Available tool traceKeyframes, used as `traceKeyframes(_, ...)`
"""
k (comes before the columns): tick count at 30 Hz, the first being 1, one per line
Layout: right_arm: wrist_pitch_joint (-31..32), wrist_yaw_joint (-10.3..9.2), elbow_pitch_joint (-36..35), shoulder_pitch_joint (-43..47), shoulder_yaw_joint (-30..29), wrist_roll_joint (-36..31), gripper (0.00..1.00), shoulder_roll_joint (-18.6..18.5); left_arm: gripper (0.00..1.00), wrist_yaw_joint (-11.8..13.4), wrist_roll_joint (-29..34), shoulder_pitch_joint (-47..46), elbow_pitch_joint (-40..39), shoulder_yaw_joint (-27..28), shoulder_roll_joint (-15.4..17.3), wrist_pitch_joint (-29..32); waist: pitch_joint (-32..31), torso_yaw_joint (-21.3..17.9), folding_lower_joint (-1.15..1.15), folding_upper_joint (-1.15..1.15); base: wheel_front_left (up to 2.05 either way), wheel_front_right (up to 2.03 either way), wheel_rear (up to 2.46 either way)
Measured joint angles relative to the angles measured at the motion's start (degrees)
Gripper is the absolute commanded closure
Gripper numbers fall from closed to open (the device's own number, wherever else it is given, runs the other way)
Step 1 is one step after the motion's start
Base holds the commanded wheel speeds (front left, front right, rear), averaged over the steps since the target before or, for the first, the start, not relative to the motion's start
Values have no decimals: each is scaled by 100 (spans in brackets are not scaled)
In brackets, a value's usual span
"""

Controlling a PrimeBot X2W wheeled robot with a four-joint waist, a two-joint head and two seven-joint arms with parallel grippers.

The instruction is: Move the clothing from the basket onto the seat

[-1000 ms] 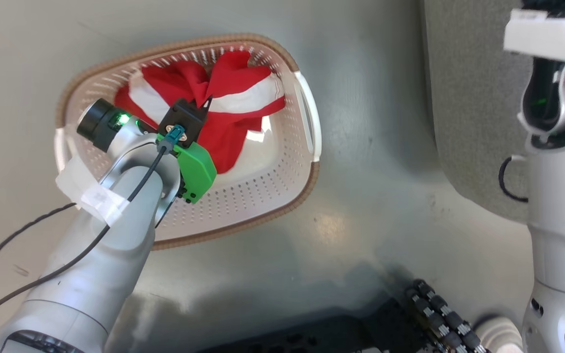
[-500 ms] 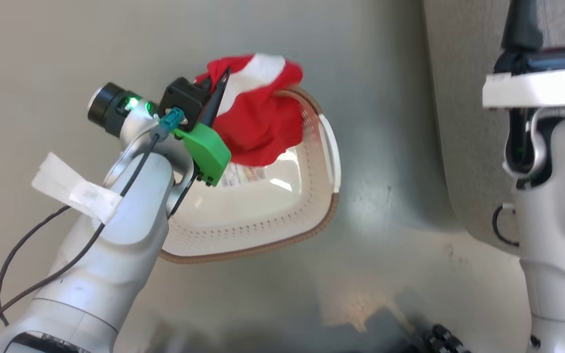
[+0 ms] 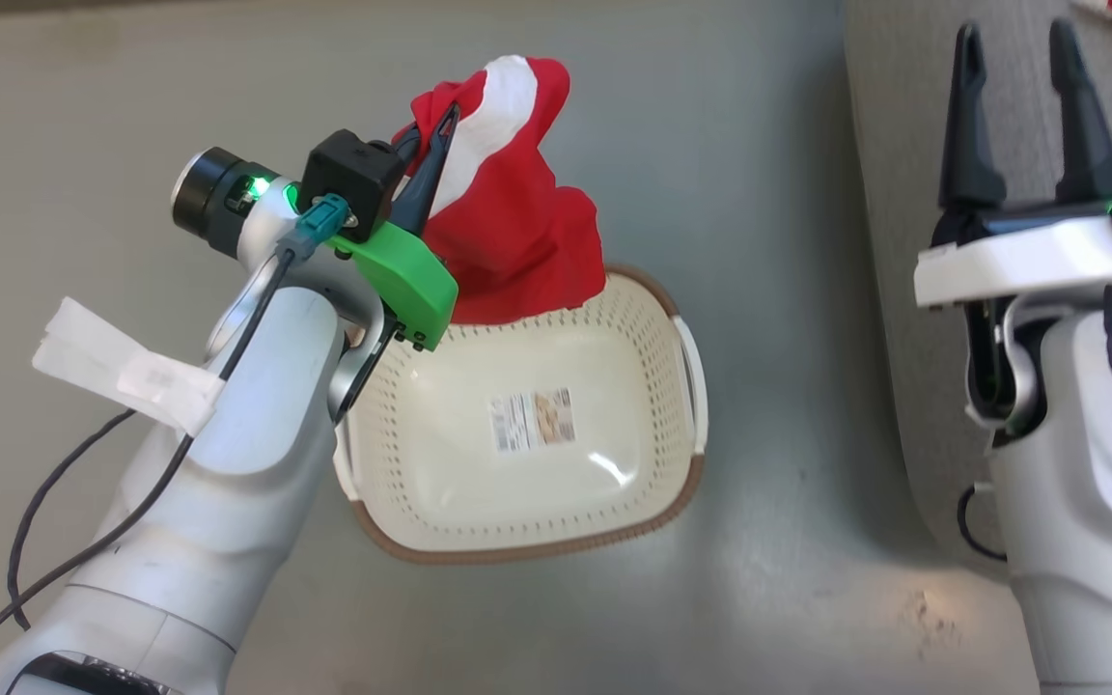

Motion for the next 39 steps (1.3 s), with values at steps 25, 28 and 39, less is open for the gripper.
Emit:
traceKeyframes(25, 1, 179, 946, 1274, 247, 4, 0, 30, 100, 0, -848, 8, -74, -648, -23, 382, -2083, 443, 0, 0, 0, 0, 0)
traceKeyframes(28, 1, 186, 1034, 1418, 311, 5, 0, 34, 100, 0, -959, 20, -105, -710, -24, 437, -2331, 462, 0, 0, 0, 0, 0)
traceKeyframes(39, 1, 410, 1246, 1593, 993, 11, 0, 45, 100, 0, -1334, 157, -414, -821, -42, 791, -3041, 518, 0, 0, 0, 0, 0)
